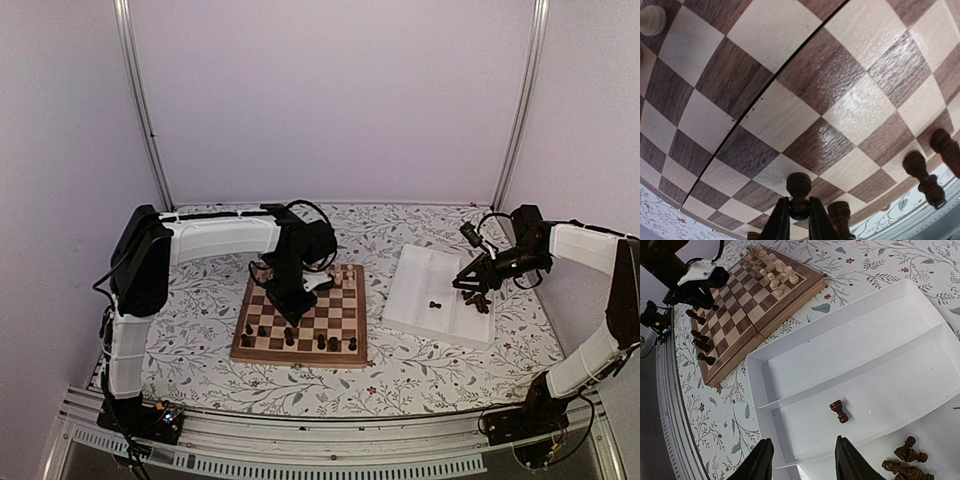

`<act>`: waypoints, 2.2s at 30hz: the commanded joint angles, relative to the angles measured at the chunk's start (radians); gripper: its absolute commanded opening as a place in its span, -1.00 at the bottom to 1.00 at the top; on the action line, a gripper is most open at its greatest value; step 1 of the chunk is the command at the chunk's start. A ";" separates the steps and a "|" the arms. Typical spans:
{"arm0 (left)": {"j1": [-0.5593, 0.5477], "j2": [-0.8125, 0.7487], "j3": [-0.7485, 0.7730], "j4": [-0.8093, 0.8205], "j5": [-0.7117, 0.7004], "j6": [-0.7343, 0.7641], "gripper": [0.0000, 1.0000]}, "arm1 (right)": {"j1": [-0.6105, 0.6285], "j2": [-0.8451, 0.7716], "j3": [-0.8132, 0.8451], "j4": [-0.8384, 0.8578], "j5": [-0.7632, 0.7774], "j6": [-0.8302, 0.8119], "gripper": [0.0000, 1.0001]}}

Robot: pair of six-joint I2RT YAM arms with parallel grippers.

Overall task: Set up the chess pieces on the board
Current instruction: Pick up the chess piece from the chessboard, then place the chess piece on the chessboard.

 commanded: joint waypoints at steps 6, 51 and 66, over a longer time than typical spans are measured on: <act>0.008 -0.021 0.008 0.010 0.017 0.000 -0.83 | -0.001 0.012 0.000 -0.015 -0.024 -0.010 -0.13; 0.013 -0.134 -0.183 0.035 -0.019 -0.033 -0.51 | 0.011 0.011 -0.001 -0.027 -0.032 -0.010 -0.13; 0.016 -0.252 -0.166 0.019 -0.118 -0.056 -0.42 | 0.012 -0.017 0.049 -0.061 -0.022 -0.030 -0.12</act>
